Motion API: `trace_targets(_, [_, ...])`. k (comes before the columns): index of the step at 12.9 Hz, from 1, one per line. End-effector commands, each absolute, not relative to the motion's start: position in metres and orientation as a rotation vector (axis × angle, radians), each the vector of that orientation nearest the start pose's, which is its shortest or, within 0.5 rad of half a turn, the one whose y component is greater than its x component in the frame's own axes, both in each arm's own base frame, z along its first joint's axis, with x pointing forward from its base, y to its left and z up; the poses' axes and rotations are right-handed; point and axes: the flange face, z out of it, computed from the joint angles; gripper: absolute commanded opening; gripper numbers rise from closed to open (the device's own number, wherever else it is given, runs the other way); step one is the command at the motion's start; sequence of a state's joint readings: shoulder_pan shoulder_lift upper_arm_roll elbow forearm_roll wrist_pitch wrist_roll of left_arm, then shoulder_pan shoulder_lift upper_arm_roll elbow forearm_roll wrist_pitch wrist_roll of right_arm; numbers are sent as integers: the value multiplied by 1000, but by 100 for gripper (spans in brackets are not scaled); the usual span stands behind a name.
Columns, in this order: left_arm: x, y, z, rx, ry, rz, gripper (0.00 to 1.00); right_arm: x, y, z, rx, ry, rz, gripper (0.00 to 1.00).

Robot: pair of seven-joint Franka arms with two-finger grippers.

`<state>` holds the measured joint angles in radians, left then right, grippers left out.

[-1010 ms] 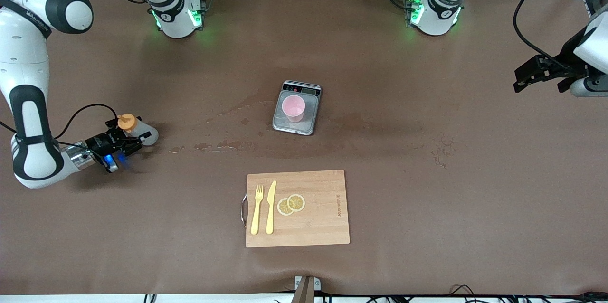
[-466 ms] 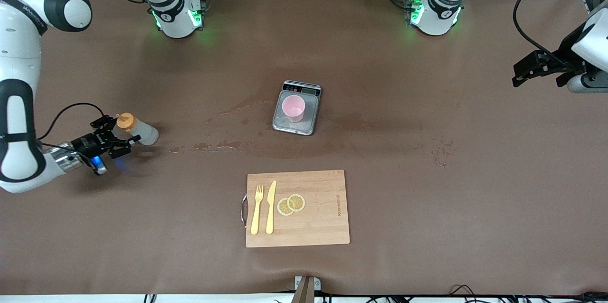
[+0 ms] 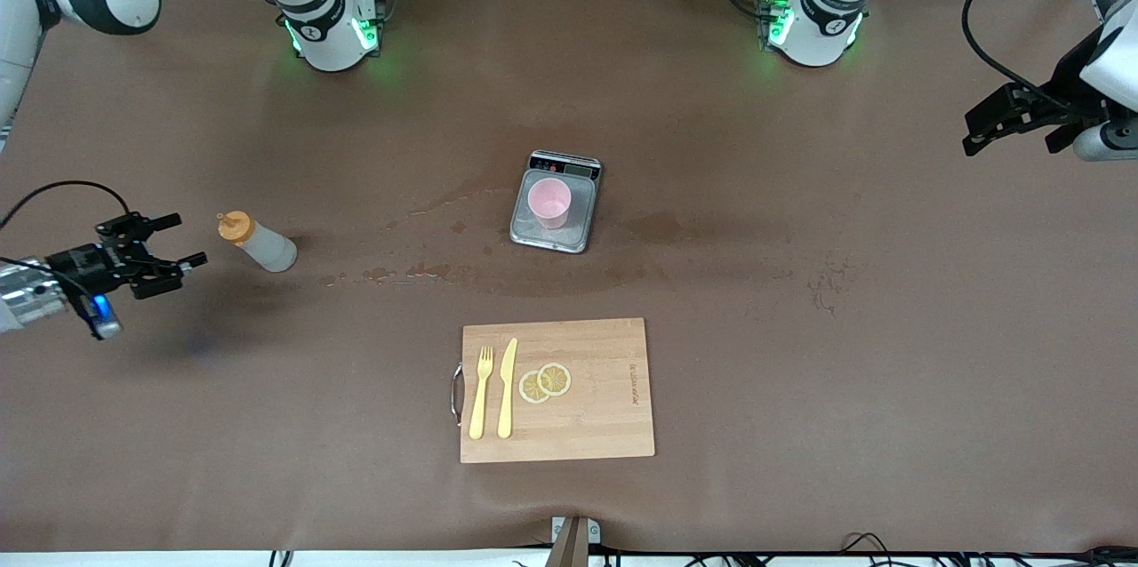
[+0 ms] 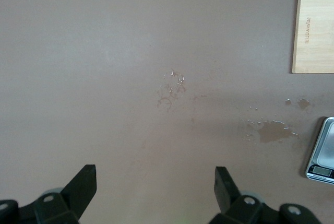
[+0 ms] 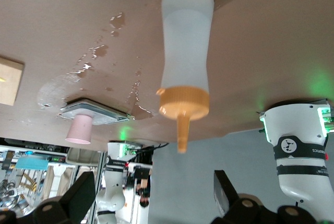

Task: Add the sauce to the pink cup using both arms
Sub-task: 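Set the bottle down upright and open the right gripper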

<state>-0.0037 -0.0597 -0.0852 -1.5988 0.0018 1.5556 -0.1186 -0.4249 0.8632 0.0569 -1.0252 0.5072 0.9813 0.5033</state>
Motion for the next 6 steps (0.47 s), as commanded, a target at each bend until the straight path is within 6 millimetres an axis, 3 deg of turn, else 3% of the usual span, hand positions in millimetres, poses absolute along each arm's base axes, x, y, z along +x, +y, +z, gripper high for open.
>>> trace_targets(1, [521,-54,649,-3118,-78,-18,100,638,-177,347,-2225,901,1170,100])
trace_targets(6, [526,-52,647,-3121,-82,-25,100,644,-126,402,-2333,800,1126,100])
